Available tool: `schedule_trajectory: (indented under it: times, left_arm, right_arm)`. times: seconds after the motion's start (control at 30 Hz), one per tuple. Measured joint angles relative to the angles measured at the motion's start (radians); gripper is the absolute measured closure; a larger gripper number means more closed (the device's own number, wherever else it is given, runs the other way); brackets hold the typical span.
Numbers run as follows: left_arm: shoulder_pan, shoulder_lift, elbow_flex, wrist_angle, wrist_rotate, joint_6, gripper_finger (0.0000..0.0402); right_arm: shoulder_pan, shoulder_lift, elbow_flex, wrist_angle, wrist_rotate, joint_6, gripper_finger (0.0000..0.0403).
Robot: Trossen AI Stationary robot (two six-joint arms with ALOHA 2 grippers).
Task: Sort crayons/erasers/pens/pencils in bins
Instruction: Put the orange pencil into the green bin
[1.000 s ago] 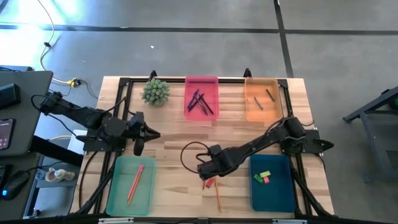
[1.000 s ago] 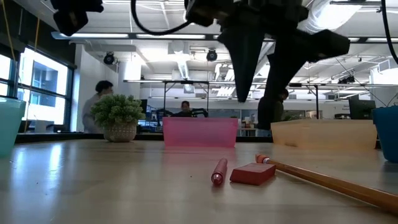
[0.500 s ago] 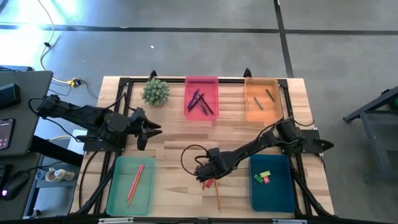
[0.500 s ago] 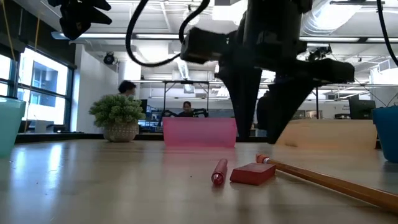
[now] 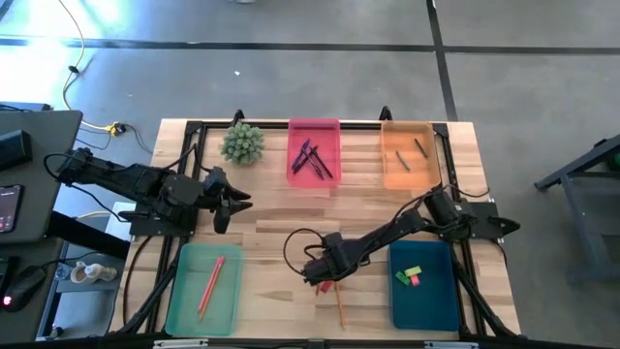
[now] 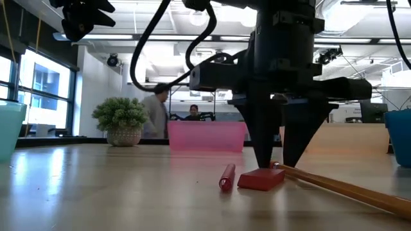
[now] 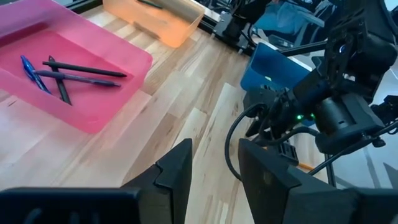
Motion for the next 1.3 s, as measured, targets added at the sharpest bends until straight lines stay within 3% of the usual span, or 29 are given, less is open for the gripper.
schedule_trajectory:
  times: [0.5,0.97,1.3]
  left_arm:
    - [0.000,0.000,0.000,-0.005,0.030,0.000,0.0284]
    - [0.000,0.000,0.000,-0.007,0.076,-0.008,0.0284]
    - [0.000,0.000,0.000,-0.007,0.104,-0.009,0.0280]
  right_arm:
    - [0.005,0.010,0.003,-0.044,-0.002,-0.037,0.0394]
    - [0.040,-0.021,0.048,-0.093,0.004,-0.095,0.0392]
    - [0.049,-0.022,0.237,-0.224,0.197,-0.109,0.0391]
